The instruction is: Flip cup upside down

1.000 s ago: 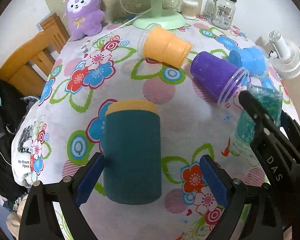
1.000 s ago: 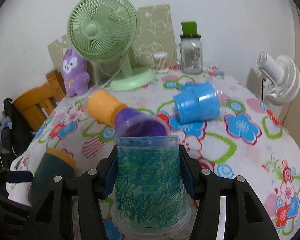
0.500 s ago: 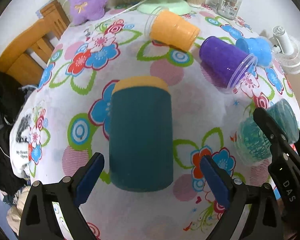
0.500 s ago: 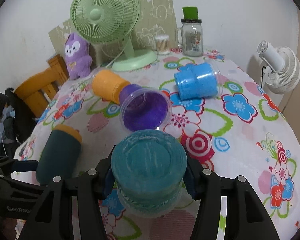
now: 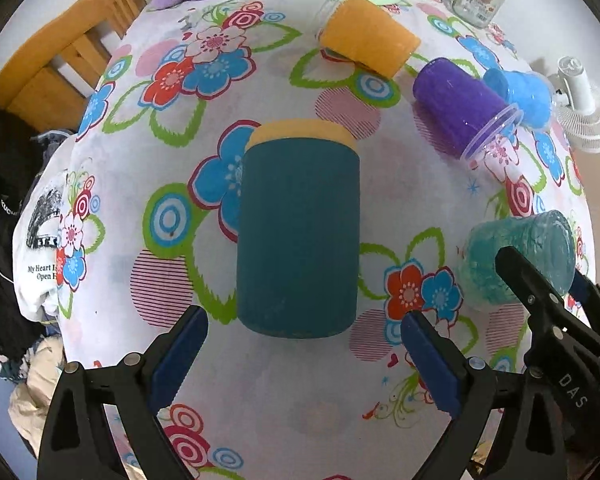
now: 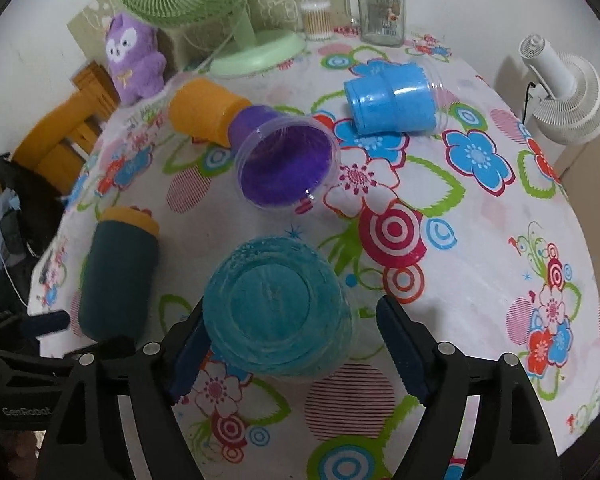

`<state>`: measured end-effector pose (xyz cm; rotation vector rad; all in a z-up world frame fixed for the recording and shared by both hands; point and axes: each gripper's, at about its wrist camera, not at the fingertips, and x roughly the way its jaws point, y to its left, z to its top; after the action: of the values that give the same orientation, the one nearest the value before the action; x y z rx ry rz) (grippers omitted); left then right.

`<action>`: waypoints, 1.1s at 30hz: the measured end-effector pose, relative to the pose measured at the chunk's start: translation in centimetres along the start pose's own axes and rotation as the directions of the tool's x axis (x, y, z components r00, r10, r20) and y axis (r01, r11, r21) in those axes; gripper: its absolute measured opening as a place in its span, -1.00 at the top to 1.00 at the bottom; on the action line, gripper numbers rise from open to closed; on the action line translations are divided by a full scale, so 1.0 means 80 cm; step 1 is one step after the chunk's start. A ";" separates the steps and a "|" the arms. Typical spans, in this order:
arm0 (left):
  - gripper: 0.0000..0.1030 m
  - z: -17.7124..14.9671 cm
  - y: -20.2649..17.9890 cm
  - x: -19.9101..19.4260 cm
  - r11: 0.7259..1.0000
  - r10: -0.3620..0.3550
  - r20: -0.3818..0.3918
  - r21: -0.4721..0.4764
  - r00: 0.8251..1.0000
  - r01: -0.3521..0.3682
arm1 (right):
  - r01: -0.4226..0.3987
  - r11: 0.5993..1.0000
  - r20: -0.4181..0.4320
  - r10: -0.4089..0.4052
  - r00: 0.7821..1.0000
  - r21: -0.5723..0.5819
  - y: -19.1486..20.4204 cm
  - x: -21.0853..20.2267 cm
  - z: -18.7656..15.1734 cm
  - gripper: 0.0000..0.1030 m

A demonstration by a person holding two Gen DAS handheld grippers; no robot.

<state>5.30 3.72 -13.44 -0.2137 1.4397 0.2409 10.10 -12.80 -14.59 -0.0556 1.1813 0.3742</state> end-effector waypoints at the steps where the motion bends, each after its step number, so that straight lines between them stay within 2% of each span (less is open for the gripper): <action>1: -0.91 0.001 -0.001 0.000 1.000 0.007 0.000 0.006 1.000 -0.007 | 0.003 1.000 -0.014 -0.003 1.000 -0.004 0.000 0.001 0.001 -0.61; 8: -0.91 0.006 -0.001 -0.003 1.000 0.006 0.009 0.020 1.000 -0.006 | 0.015 1.000 -0.065 -0.016 0.998 -0.020 -0.002 -0.010 0.005 -0.62; 13: -0.91 0.010 -0.003 -0.032 1.000 -0.013 0.050 0.018 0.999 0.012 | 0.021 0.999 -0.032 -0.022 0.999 -0.045 0.005 -0.043 0.016 -0.62; 21: -0.91 0.006 -0.004 -0.110 0.999 -0.041 0.157 0.019 0.987 0.039 | 0.035 0.997 0.056 -0.031 0.998 -0.069 0.016 -0.122 0.036 -0.68; 24: -0.91 0.001 -0.002 -0.136 0.999 -0.036 0.196 0.030 0.980 0.030 | 0.040 0.998 0.076 -0.035 0.997 -0.057 0.020 -0.146 0.038 -0.71; 29: -0.91 -0.011 -0.004 -0.178 0.999 0.015 0.270 0.038 0.963 -0.026 | 0.032 0.999 0.084 -0.029 0.996 -0.032 0.026 -0.180 0.033 -0.72; 33: -0.91 -0.022 -0.002 -0.197 0.999 0.001 0.292 0.033 0.956 -0.011 | 0.035 0.998 0.108 -0.030 0.994 -0.046 0.033 -0.205 0.029 -0.72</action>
<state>1.89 2.55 2.01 -0.1396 1.1497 0.2419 5.96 -14.02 1.65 -0.0954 1.0638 0.3726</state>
